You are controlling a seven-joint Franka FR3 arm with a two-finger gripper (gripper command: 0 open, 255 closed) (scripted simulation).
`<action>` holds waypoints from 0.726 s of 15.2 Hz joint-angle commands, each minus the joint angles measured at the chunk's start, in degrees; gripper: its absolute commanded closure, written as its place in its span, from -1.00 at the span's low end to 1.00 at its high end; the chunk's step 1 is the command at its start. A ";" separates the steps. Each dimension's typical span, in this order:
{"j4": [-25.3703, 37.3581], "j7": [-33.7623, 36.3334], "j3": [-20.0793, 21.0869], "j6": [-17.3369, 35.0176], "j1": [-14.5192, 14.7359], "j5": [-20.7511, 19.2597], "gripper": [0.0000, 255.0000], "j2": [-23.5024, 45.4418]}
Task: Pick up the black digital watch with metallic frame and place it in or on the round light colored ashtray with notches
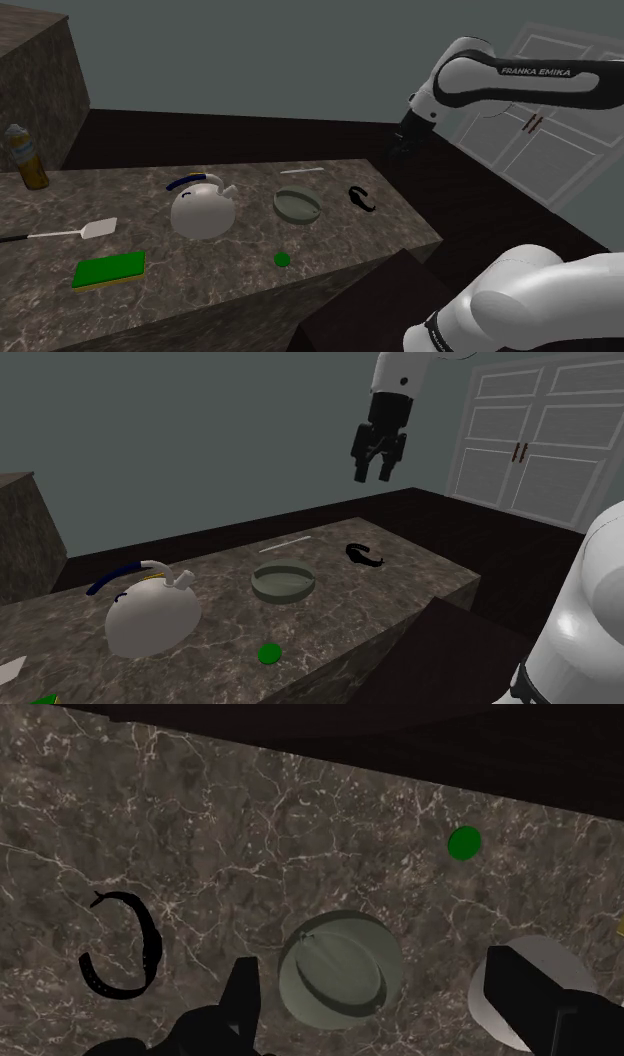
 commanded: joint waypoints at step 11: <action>0.85 -12.74 -9.18 20.41 -0.04 3.91 -1.00 22.01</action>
